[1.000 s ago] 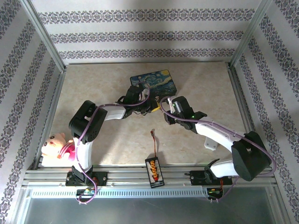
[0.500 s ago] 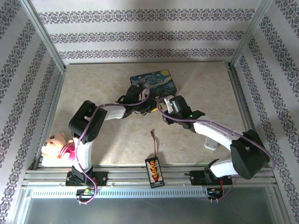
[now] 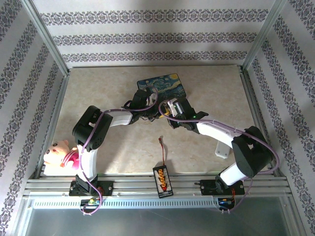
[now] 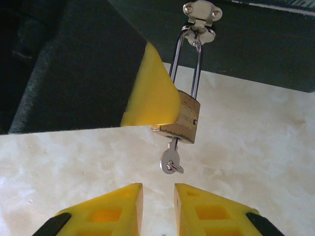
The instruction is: Unlock the padlock with the key
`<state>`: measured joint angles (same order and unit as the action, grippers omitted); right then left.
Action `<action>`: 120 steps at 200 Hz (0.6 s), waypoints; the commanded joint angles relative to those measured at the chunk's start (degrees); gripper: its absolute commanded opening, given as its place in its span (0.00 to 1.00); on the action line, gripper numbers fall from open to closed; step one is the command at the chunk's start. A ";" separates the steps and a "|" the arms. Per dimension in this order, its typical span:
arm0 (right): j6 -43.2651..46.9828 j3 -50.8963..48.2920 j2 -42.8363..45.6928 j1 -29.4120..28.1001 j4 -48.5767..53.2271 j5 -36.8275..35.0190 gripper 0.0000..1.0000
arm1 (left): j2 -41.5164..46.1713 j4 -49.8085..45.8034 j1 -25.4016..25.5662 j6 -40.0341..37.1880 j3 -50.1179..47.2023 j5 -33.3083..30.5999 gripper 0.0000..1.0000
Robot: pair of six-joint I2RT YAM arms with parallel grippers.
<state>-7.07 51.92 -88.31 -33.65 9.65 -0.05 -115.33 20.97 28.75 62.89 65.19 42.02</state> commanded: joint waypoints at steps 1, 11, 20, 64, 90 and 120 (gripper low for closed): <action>1.24 1.60 -1.11 -0.40 0.49 -1.85 0.27 | -5.03 -14.47 -0.36 8.37 -2.97 5.18 0.00; 1.21 1.60 -1.29 -0.38 0.46 -2.42 0.31 | -5.08 -14.47 -0.36 8.38 -2.85 5.28 0.00; 1.34 1.77 -1.57 -0.39 0.65 -2.85 0.33 | -5.05 -14.51 -0.35 8.33 -2.65 5.34 0.00; 1.77 3.08 -3.50 -0.43 0.72 -4.66 0.30 | -5.43 -14.83 -0.34 8.38 -2.35 5.70 0.00; 1.96 3.93 -4.40 -0.45 0.64 -4.94 0.28 | -5.43 -14.90 -0.37 8.30 -2.35 5.88 0.00; 2.23 4.71 -5.15 -0.39 0.43 -4.99 0.17 | -5.42 -15.08 -0.28 8.21 -2.37 5.91 0.00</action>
<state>-5.45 54.78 -92.36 -33.65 10.04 -3.68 -115.44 20.69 28.42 63.46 65.65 43.07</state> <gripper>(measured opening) 0.220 0.042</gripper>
